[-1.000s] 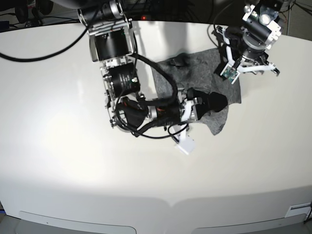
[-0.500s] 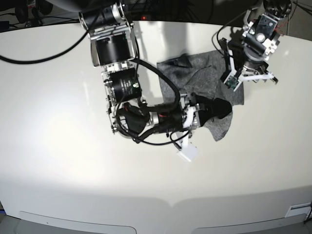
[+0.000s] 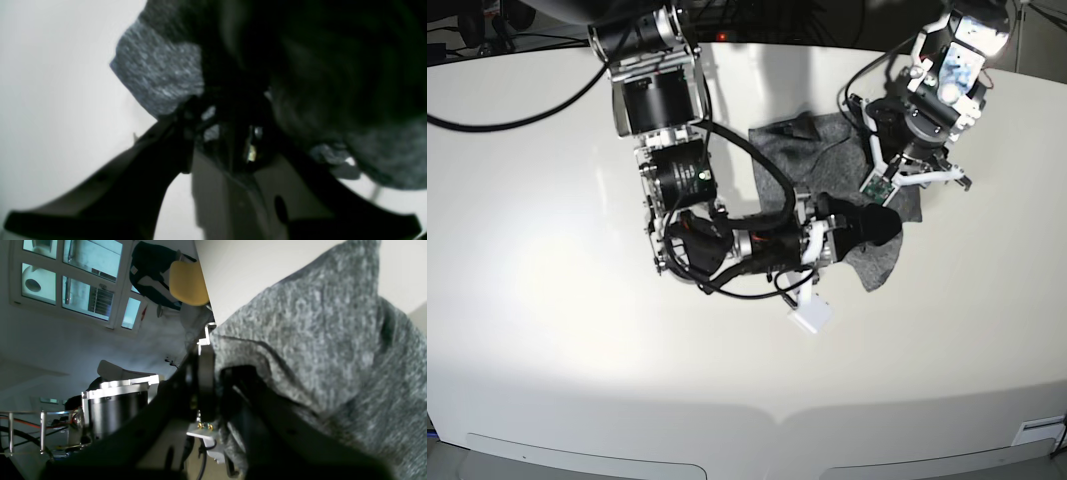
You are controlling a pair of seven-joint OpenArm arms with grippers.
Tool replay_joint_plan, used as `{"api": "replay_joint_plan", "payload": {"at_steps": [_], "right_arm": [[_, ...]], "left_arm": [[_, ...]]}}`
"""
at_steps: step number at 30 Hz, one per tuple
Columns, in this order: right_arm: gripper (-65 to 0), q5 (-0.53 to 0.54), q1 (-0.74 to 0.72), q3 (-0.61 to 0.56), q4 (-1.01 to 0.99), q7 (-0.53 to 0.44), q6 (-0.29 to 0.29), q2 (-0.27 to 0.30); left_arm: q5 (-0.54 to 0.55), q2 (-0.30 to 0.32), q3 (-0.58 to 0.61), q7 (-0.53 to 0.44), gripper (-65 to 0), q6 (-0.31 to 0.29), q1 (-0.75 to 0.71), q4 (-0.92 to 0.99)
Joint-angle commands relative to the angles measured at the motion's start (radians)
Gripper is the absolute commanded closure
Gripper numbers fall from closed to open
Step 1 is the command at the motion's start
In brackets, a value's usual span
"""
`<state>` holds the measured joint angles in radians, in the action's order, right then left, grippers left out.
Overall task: Fold the T-shirt properly
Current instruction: 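Fold the held end over onto the stack with the right gripper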
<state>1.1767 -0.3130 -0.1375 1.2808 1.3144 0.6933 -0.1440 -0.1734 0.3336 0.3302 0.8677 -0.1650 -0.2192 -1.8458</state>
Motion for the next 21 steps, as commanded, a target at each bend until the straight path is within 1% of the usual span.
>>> {"api": "replay_joint_plan", "payload": {"at_steps": [1,4,6,10,12,14,17,19,21], "right_arm": [[0.0,0.031,-0.024,-0.001,0.018,-0.01,0.005,-0.013],[0.0,0.031,-0.018,-0.001,0.018,-0.01,0.005,-0.013],[0.0,0.031,-0.015,-0.001,0.018,-0.01,0.005,-0.013],[0.0,0.026,-0.016,-0.001,0.018,-0.01,0.005,-0.013],[0.0,0.002,-0.016,-0.001,0.018,-0.01,0.005,-0.013],[0.0,-0.025,-0.016,-0.001,0.018,-0.01,0.005,-0.013],[0.0,-0.028,-0.016,-0.001,0.018,-0.011,0.005,-0.013],[0.0,-0.031,-0.015,0.0,0.018,-0.011,0.005,-0.013],[0.0,-0.076,-0.015,-0.001,0.018,-0.023,0.005,-0.013]], "left_arm": [[-0.046,0.005,-0.002,-0.01,-16.1,0.008,0.006,-0.018],[-0.149,0.026,-0.002,0.003,-16.1,0.01,0.006,-0.018],[-0.18,0.061,-0.002,0.007,-16.1,0.035,0.006,-0.018],[-0.225,0.131,-0.002,0.045,-16.1,0.152,0.006,-0.028],[-0.258,0.161,-0.002,0.071,-16.1,0.217,0.006,-0.054],[-0.284,0.192,-0.002,0.089,-16.1,0.256,0.006,-0.097],[-0.287,0.229,-0.002,0.094,-16.1,0.28,0.006,-0.171],[-0.288,0.235,-0.002,0.103,-16.1,0.29,0.006,-0.212],[-0.29,0.235,-0.002,0.105,-16.1,0.29,0.006,-0.238]]}}
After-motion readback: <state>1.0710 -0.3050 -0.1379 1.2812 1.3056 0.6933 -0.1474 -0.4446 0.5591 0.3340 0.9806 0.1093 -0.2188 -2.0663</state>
